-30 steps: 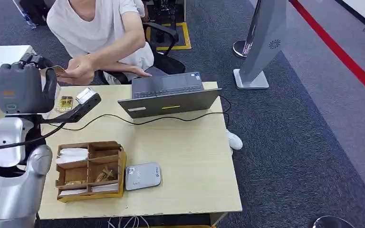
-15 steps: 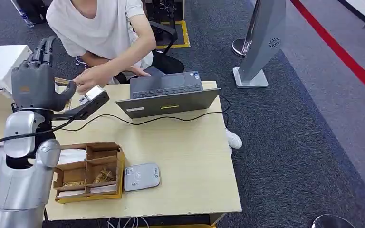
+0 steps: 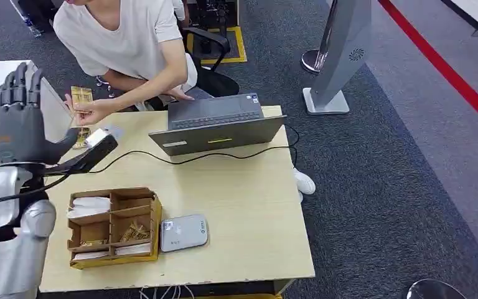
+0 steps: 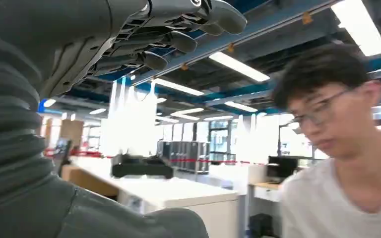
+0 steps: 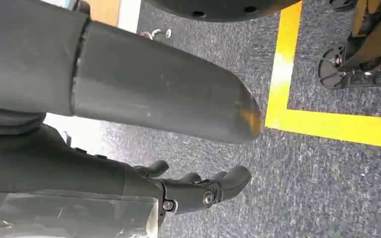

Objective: Pass the card to the sensor for recognition and then transmit it.

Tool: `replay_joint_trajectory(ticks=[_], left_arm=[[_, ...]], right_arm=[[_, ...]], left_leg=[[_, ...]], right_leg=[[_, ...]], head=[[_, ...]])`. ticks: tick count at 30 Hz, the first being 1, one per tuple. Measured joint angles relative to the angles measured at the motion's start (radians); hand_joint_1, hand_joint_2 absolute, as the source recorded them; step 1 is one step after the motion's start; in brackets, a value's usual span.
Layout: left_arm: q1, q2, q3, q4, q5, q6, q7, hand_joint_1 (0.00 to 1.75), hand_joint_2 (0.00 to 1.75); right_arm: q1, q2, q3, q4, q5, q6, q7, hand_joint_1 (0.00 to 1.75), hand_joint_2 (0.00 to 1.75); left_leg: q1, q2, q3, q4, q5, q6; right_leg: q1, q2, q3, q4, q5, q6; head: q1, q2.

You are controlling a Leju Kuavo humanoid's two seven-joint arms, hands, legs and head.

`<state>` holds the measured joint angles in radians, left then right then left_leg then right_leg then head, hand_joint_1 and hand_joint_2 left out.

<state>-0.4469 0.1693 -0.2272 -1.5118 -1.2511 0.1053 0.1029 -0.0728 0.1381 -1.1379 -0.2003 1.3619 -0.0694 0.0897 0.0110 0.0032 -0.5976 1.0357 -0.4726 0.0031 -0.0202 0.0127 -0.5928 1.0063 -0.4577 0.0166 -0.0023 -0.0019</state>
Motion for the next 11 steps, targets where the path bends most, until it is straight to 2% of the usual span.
replay_joint_trajectory(ticks=[2, 3, 4, 5, 6, 8, 11], left_arm=[[0.075, 0.093, 0.122, 0.01, 0.12, 0.064, -0.051, 0.0, 1.75], [0.105, 0.149, 0.219, 0.041, 0.211, 0.104, -0.107, 0.0, 1.75], [0.133, 0.185, 0.316, 0.083, 0.289, 0.129, -0.163, 0.0, 1.75], [0.159, 0.236, 0.411, 0.126, 0.362, 0.14, -0.215, 0.0, 1.75], [0.182, 0.279, 0.511, 0.178, 0.438, 0.131, -0.261, 0.0, 1.75], [0.217, 0.365, 0.739, 0.33, 0.594, 0.069, -0.332, 0.0, 1.75], [0.269, 0.469, 1.008, 0.543, 0.689, 0.029, -0.394, 0.0, 1.75]], right_arm=[[0.007, 0.001, 0.0, 0.001, 0.002, 0.01, 0.004, 0.0, 0.0], [0.012, 0.001, 0.0, 0.001, 0.003, 0.011, 0.006, 0.0, 0.0], [0.016, 0.001, 0.0, 0.002, 0.005, 0.013, 0.006, 0.0, 0.0], [0.02, 0.001, 0.0, 0.002, 0.008, 0.015, 0.006, 0.0, 0.0], [0.025, 0.001, 0.0, 0.002, 0.009, 0.015, 0.006, 0.0, 0.0], [0.031, 0.0, 0.0, 0.002, 0.019, 0.016, 0.005, 0.0, 0.0], [0.036, -0.002, 0.001, 0.002, 0.027, 0.024, 0.003, 0.0, 0.0]], left_leg=[[0.001, 0.006, 0.004, -0.002, -0.002, -0.004], [0.001, 0.009, 0.006, -0.002, -0.003, -0.005], [0.001, 0.012, 0.006, -0.003, -0.004, -0.006], [0.002, 0.014, 0.009, -0.003, -0.005, -0.008], [0.002, 0.016, 0.011, -0.003, -0.006, -0.009], [0.004, 0.017, 0.011, -0.004, -0.008, -0.012], [0.005, 0.018, 0.012, -0.004, -0.01, -0.014]], right_leg=[[0.0, 0.006, 0.0, 0.001, -0.002, -0.003], [0.0, 0.01, -0.001, 0.002, -0.003, -0.005], [0.0, 0.013, -0.001, 0.004, -0.003, -0.006], [0.0, 0.015, -0.001, 0.004, -0.005, -0.008], [0.001, 0.017, -0.002, 0.005, -0.006, -0.009], [0.002, 0.018, -0.002, 0.006, -0.008, -0.012], [0.004, 0.018, -0.002, 0.005, -0.011, -0.015]], head=[[0.0, 0.0], [-0.001, 0.0], [-0.001, 0.0], [-0.002, 0.0], [-0.003, 0.0], [-0.003, 0.0], [-0.007, 0.0]])
